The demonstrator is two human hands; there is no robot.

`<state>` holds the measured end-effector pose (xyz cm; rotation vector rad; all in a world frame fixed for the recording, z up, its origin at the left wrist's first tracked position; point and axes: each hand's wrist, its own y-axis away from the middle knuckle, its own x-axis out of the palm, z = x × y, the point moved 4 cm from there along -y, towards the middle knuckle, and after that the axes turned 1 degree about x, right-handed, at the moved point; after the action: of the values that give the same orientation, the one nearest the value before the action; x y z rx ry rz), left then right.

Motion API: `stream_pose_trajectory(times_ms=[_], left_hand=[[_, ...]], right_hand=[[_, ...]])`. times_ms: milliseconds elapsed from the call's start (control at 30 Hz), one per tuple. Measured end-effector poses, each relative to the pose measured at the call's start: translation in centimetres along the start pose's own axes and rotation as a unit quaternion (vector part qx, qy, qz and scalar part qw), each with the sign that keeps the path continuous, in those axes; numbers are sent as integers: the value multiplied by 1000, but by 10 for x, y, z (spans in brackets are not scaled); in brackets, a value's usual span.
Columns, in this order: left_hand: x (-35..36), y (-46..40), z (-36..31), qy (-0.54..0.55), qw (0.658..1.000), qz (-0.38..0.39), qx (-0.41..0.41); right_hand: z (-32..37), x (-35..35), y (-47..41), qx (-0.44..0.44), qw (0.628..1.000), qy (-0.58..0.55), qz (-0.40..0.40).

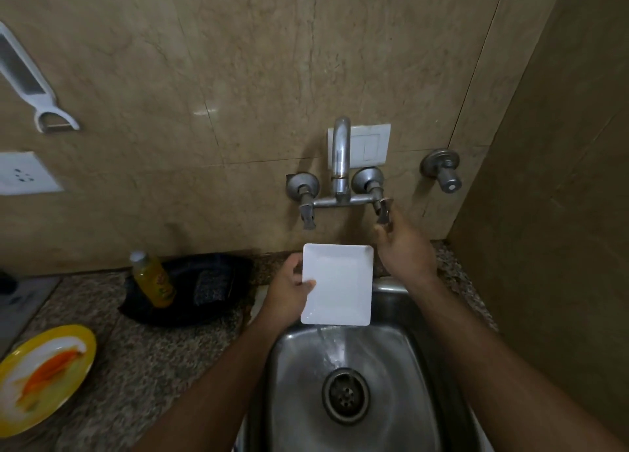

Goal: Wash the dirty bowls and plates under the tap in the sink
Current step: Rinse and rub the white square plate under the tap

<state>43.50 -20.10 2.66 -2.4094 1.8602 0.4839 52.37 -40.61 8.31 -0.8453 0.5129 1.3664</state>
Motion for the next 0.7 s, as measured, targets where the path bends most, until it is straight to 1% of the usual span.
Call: stream_pose_trajectory(times_ms=[67,100,167,200,233,300,400,467,533,633,700], left_hand=[[-5,8,-4,-25,999,-14,27],[-9,11,-5,-44,998,-23,43],[-14,19,-6,-93,992,-37,74],[-16,24,-8,-116,989,-41,86],[-19,29,-9,-135,985,-44,97],[-24,41,-14,-161,979,-44,118],[-35,55,-21,-210,967,-20,145],[-42,63,-28,-221,963,-24,153],[-50,70,-41,-222,958,-62,169],[-58,84,-68,-247,936,-130,215],[-62,93,-83,-263,922,-149,240]], right_hand=[[-11,7,26,37,990,-122,62],[-14,14,40,35,979,-176,99],[-18,29,66,2,966,-200,162],[-20,35,75,-5,967,-192,166],[-21,37,82,-3,971,-183,153],[-17,31,89,-9,981,-163,102],[2,11,94,-64,989,-124,54],[17,-6,99,-99,990,-95,34],[31,-22,107,-123,988,-96,6],[47,-42,116,-158,978,-126,-55],[53,-52,121,-169,973,-140,-69]])
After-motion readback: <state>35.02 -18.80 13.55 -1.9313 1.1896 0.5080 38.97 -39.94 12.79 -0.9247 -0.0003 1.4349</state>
